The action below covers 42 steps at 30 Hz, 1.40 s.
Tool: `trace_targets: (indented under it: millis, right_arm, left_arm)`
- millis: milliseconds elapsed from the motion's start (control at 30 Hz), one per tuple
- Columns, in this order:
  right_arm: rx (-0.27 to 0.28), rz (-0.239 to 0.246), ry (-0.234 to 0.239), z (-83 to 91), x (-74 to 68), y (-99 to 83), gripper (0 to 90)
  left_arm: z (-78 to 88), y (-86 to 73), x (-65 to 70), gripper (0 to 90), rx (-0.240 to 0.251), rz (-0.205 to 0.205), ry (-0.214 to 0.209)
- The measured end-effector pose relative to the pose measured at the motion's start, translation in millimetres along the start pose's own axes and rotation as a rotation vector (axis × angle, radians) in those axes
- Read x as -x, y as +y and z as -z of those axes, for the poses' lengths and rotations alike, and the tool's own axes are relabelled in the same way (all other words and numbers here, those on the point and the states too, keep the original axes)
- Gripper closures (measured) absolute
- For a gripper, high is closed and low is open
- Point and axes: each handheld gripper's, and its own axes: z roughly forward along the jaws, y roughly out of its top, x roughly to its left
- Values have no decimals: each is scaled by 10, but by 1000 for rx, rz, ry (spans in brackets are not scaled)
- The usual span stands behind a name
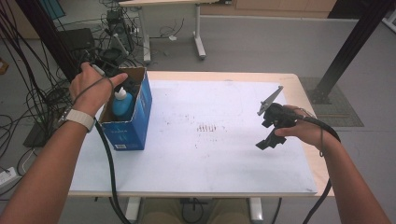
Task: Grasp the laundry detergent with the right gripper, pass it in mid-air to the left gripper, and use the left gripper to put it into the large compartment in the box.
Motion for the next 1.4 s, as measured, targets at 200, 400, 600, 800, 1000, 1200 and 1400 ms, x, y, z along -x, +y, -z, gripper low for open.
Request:
trace_targets:
  millis: [200,400,600,800,1000,1200,1400]
  right_arm:
    - [3,0,-9,57,-2,-3,63]
    - [-4,-8,-15,96,-8,-11,62]
    - [-1,-9,-21,115,-14,-22,62]
    - [0,-15,-30,153,-18,-61,62]
    - [-1,-21,-31,155,-32,-84,61]
    - [2,-29,-34,175,-20,-92,59]
    - [0,-25,-34,188,-25,-94,59]
  left_arm:
    - [266,87,192,92,22,-115,-16]
    - [423,182,426,93,38,-248,-53]
    - [473,256,641,88,42,-374,-104]
    - [431,275,813,89,39,-488,-133]
    - [351,327,940,72,32,-528,-158]
    - [258,353,1089,71,-8,-616,-177]
    - [116,362,1247,71,-44,-685,-191]
